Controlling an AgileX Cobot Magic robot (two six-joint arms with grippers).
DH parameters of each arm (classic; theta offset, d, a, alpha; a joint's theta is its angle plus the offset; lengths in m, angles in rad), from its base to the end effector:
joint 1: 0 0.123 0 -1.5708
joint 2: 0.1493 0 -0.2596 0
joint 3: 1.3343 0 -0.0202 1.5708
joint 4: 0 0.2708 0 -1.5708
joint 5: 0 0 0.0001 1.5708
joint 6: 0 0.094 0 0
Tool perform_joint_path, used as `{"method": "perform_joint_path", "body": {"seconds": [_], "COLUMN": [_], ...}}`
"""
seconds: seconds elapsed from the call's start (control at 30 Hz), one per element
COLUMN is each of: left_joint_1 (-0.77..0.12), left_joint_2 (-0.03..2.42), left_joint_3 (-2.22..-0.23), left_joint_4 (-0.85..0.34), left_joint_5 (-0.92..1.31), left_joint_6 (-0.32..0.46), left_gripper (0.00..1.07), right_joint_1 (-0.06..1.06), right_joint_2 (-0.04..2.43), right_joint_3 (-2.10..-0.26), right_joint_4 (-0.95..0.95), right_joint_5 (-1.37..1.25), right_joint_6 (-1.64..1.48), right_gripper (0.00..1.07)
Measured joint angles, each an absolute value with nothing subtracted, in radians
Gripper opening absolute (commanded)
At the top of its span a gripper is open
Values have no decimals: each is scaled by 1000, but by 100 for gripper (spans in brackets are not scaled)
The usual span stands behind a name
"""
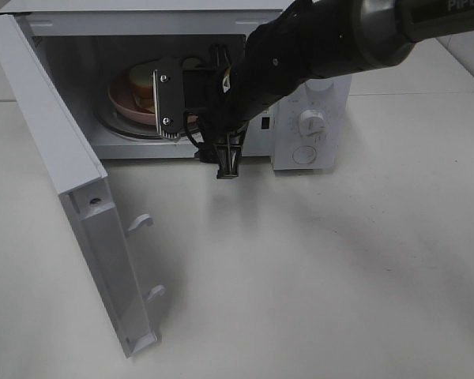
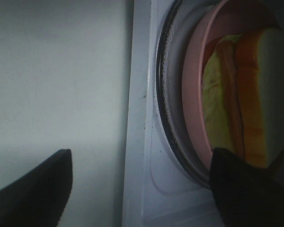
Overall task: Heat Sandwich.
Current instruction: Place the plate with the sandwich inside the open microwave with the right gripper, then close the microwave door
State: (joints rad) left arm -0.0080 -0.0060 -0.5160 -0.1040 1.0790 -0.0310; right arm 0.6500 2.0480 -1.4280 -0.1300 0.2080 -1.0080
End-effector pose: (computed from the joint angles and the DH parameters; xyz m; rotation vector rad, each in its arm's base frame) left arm 0.0370 -0.0089 0.2893 -0.0161 2.0394 -0.1487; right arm 0.3718 0.2795 0.1498 -1.8024 1.4698 -0.2770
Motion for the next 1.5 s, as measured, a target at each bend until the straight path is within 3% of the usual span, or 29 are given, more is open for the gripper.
{"method": "perform_joint_path", "body": {"seconds": [1.07, 1.37, 1.5], "left_joint_1": [-8, -8, -8], "left_joint_2": [-6, -6, -6], "left_joint_3": [-516, -516, -516], "left_joint_4": [-104, -104, -104], "left_joint_5": [1079, 1079, 1079], "left_joint_6": [-31, -31, -31], "left_gripper": [98, 98, 98], "right_joint_1": [650, 650, 650], "right_joint_2": [1655, 1519, 1418], "right_joint_3": [-982, -850, -797], "right_joint_4": [-126, -126, -125], "right_joint_5": [153, 154, 191], "right_joint_6": [-932, -802, -606], "right_gripper": [76, 76, 76]}}
